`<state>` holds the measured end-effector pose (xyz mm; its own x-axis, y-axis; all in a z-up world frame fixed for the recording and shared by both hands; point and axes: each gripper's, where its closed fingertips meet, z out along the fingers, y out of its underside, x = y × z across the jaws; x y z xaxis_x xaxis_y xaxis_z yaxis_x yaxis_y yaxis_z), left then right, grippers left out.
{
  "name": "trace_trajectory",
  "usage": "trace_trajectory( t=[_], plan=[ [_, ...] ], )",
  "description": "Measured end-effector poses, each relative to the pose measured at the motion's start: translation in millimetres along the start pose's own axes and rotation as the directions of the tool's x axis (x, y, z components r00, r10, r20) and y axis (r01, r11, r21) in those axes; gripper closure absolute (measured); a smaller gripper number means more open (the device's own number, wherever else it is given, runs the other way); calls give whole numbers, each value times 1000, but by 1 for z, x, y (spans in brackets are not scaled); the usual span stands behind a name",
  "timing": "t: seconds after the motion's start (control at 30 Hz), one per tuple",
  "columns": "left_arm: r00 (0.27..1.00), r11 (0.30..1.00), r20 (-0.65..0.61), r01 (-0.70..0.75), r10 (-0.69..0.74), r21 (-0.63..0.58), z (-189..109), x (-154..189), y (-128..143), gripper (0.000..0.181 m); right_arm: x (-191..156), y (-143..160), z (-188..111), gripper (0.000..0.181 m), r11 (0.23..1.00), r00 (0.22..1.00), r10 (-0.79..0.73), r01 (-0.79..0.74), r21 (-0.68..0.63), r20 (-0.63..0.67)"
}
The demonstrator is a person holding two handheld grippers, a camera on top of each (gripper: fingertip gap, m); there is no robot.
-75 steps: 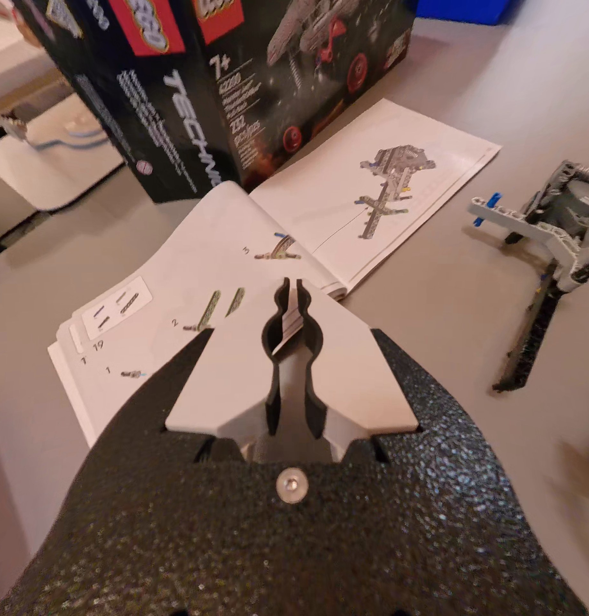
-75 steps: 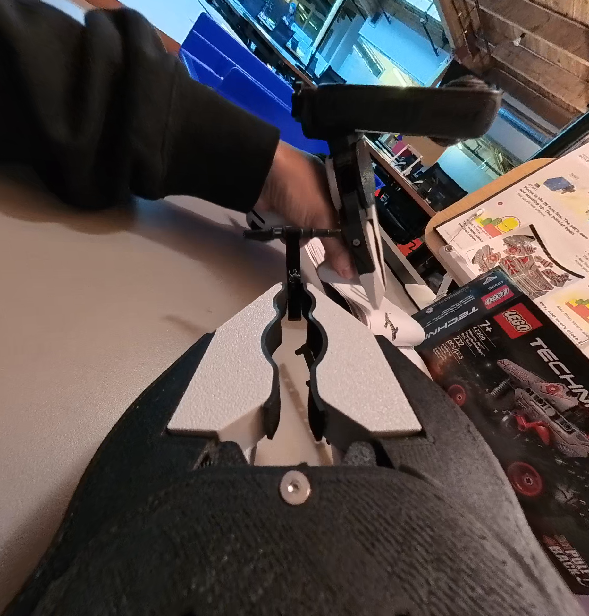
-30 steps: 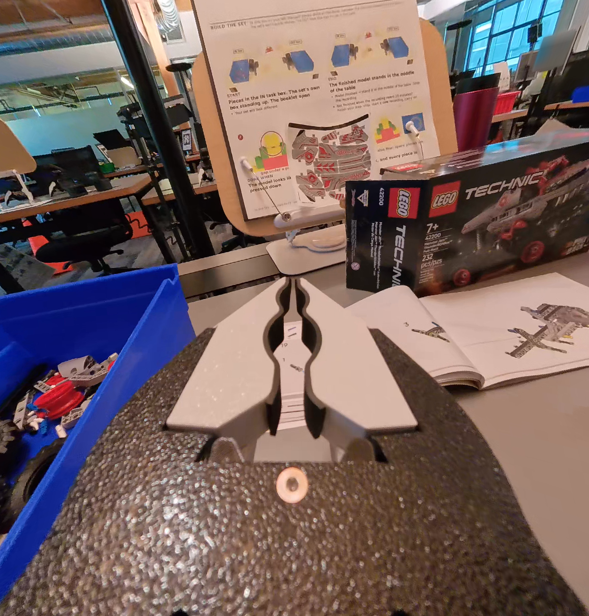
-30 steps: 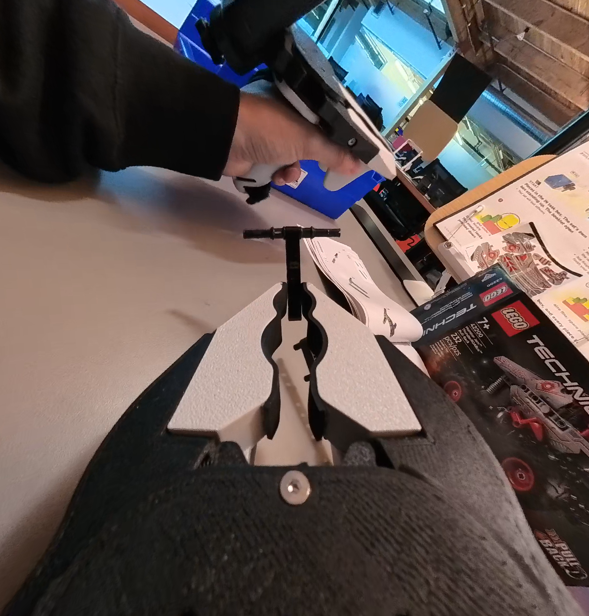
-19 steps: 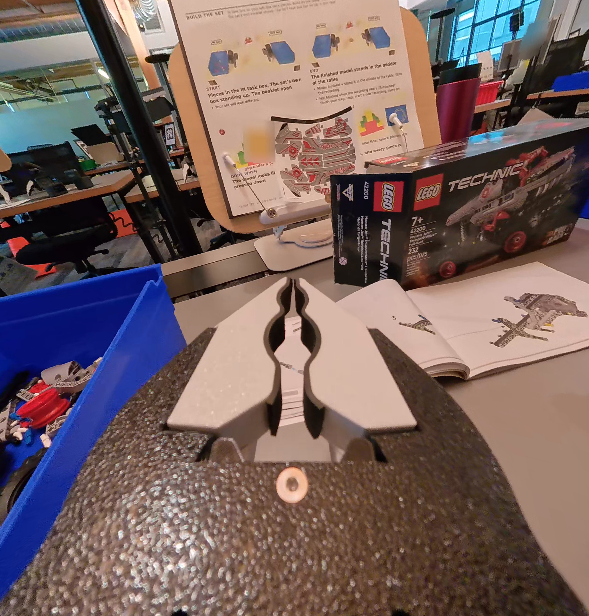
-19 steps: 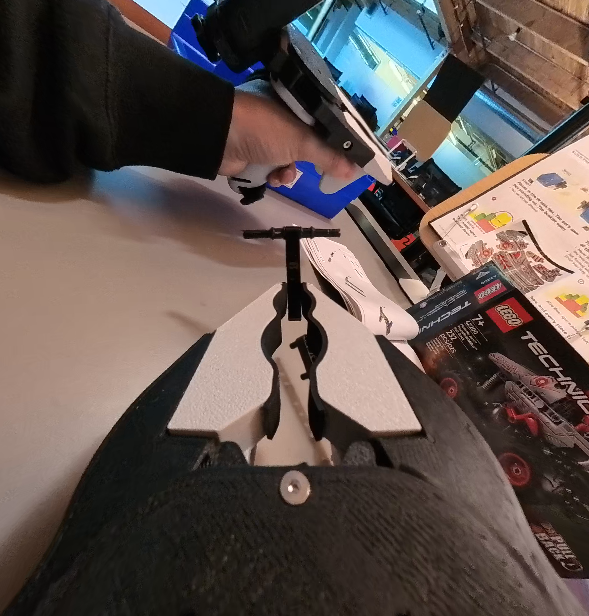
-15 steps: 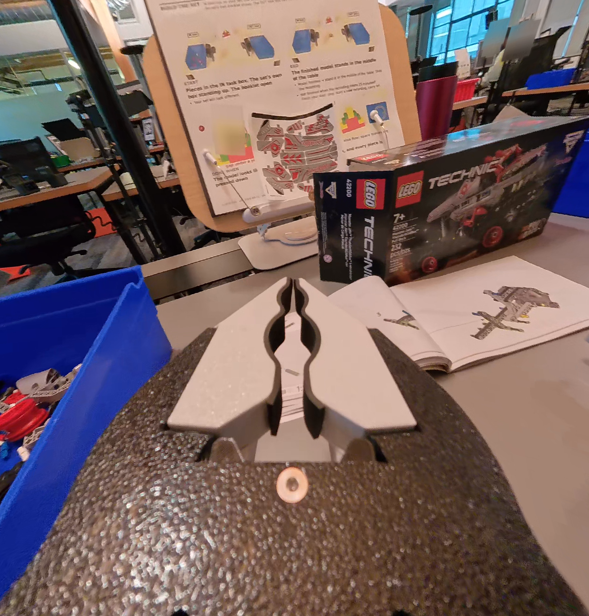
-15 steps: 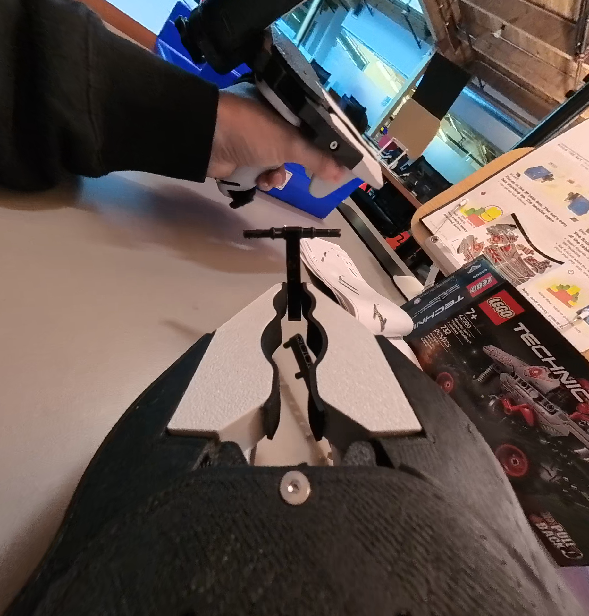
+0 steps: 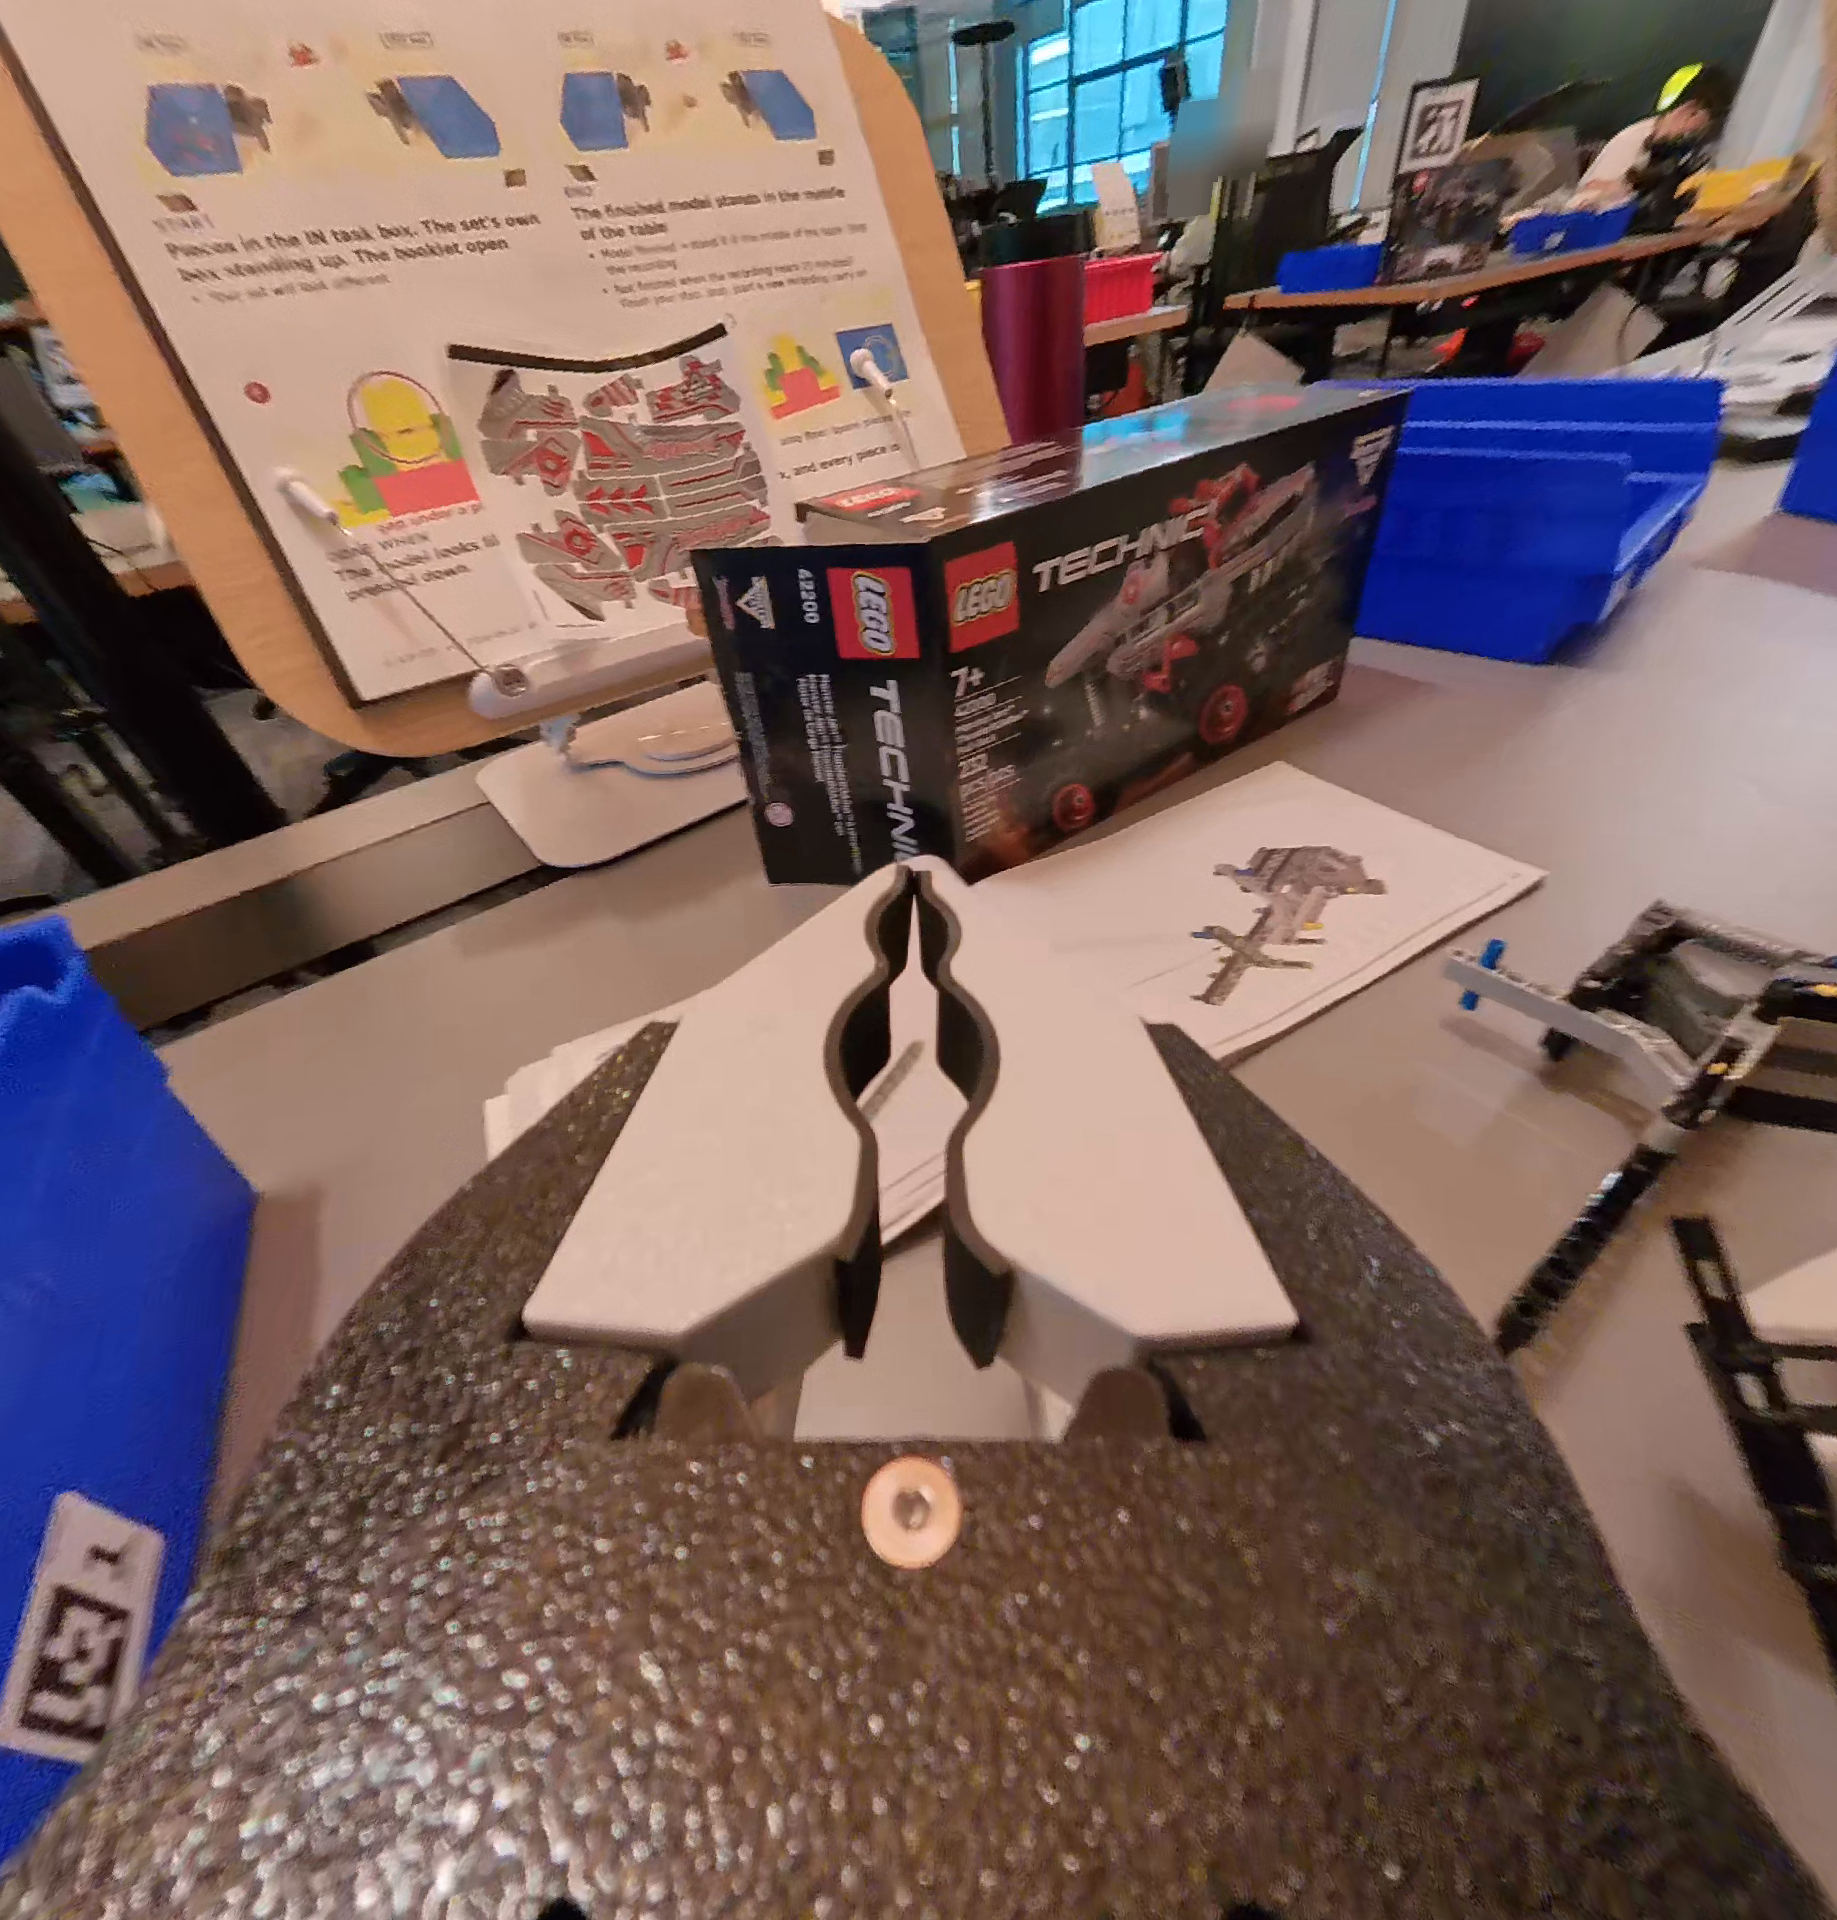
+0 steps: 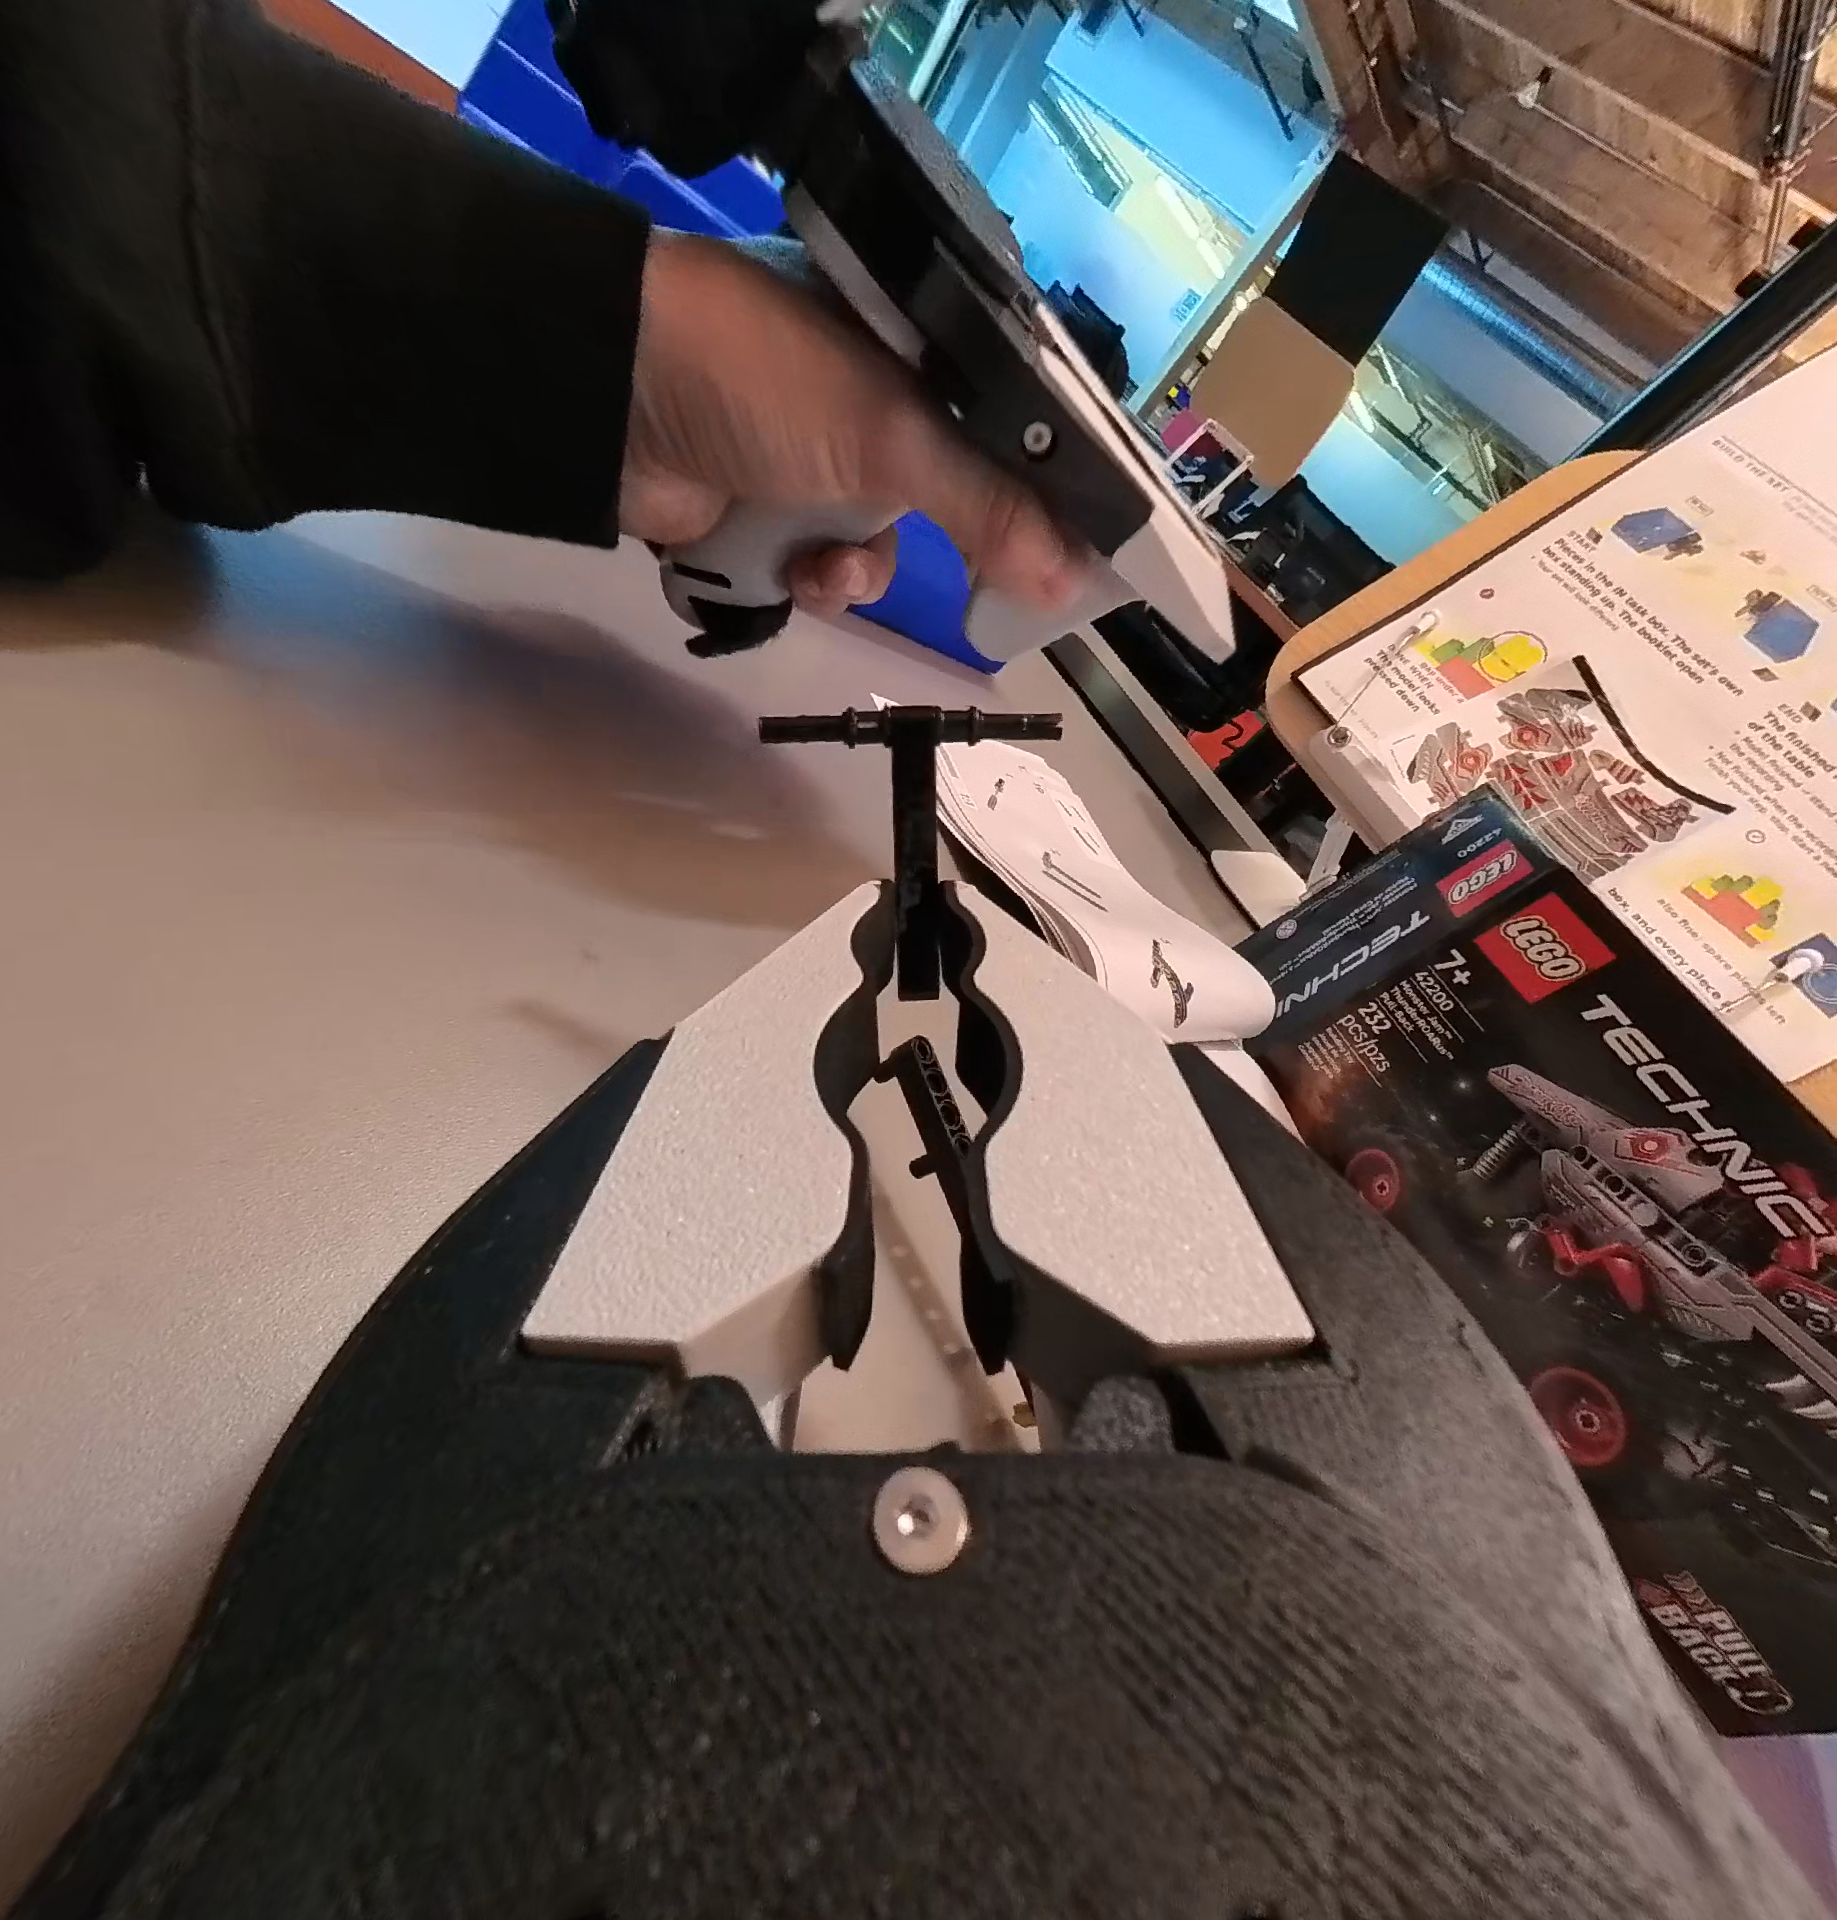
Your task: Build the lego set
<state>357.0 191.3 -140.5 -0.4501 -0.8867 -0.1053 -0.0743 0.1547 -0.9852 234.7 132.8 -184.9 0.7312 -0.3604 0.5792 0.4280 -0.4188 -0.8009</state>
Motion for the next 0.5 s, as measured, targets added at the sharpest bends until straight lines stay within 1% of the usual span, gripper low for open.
trace_trajectory(
  t=[0.07, 0.17, 0.23, 0.37, 0.5],
  plan=[
    [998, 998, -43, 56, -56, 2, -3, 10, -1, 181, 0, 0, 0, 176, 1000, 1000, -4, 4, -1, -2],
    [982, 994, -154, 112, -113, -15, -14, 38, -6, 181, -2, 0, -1, 176, 1000, 1000, -20, 20, -3, -2],
    [969, 993, -219, 105, -113, -47, -28, 57, -6, 181, -2, 0, 0, 176, 1000, 1000, -22, 22, -7, -1],
    [961, 992, -257, 74, -100, -107, -61, 71, -1, 179, -3, 1, 0, 176, 1000, 1000, -18, 18, -13, -3],
    [924, 980, -358, 74, -138, -185, -91, 88, 17, 171, -4, 1, 0, 176, 1000, 1000, -20, 20, -17, -4]
  ],
)
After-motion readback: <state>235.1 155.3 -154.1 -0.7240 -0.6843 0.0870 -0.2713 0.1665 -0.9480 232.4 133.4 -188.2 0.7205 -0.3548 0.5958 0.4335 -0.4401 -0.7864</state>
